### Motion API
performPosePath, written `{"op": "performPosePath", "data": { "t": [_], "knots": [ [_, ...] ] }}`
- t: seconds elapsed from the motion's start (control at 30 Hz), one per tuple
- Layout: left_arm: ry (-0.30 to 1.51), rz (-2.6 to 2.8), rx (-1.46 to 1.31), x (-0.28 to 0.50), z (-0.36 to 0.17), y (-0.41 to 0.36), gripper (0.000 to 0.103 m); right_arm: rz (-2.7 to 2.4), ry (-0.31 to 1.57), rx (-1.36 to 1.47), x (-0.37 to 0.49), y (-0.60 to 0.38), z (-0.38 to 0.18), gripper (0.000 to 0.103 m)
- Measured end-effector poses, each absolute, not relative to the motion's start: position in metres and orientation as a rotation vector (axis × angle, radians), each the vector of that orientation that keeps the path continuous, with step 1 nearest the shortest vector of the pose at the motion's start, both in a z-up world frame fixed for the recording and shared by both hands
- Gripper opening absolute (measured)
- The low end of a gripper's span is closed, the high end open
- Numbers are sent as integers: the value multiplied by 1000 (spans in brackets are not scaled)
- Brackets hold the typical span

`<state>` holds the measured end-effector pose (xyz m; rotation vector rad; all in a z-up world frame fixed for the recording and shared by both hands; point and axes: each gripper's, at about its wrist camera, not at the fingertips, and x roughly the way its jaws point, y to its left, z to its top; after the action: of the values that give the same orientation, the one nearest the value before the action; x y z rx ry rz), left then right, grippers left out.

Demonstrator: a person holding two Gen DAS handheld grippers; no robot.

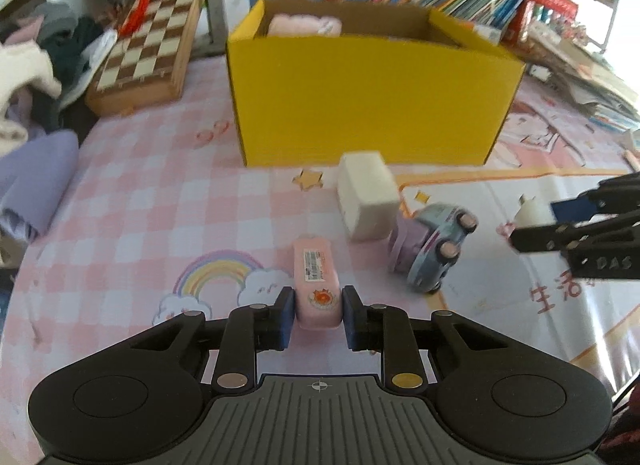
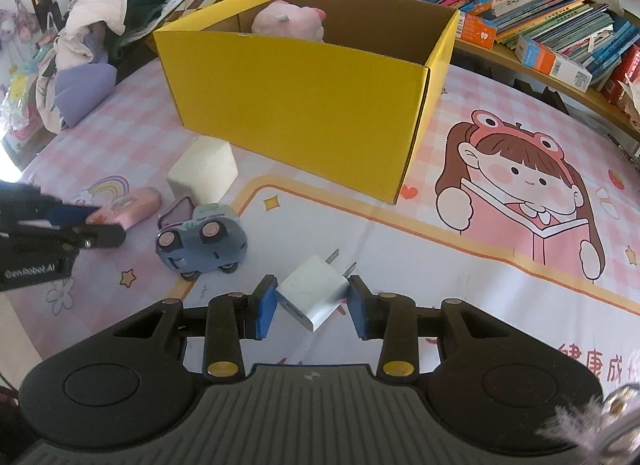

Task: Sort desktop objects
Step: 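Grasp the pink USB stick with the left tool while the right tool holds the charger, then carry the pink stick with the left tool while the right tool carries the charger to the box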

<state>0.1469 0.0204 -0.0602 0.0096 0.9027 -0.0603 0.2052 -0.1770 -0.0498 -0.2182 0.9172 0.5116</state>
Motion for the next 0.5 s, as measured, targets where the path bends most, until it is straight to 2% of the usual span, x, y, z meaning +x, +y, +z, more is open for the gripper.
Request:
{"op": "performPosePath", "data": {
  "t": [0.5],
  "knots": [
    [788,-167,41,133,-28,18,23,477,914,-173,179,-180,-34,36]
  ]
}}
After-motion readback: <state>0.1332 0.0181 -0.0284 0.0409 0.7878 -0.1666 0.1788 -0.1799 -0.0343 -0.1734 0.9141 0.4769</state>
